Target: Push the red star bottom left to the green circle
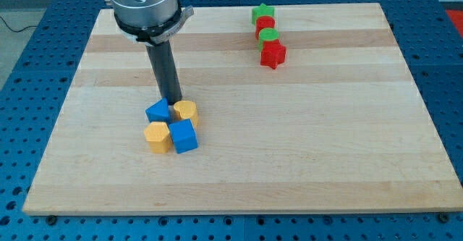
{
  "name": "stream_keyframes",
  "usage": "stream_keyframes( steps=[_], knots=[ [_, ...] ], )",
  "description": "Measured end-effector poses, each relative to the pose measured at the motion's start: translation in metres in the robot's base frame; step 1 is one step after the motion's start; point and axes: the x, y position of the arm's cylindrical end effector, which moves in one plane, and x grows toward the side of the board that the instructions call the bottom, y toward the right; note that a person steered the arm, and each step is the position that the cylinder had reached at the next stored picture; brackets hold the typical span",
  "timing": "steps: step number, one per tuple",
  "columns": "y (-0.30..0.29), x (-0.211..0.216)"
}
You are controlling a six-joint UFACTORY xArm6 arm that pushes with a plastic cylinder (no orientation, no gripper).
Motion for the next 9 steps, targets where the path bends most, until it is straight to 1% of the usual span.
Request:
stream_keyframes(
  steps=[2,3,5,6,7,9],
  knots=[
    [0.000,0.011],
    [0.000,0.009],
    [0.015,-0.036],
    [0.015,-0.036],
    [0.033,-0.038],
    [0.187,-0.049]
  ],
)
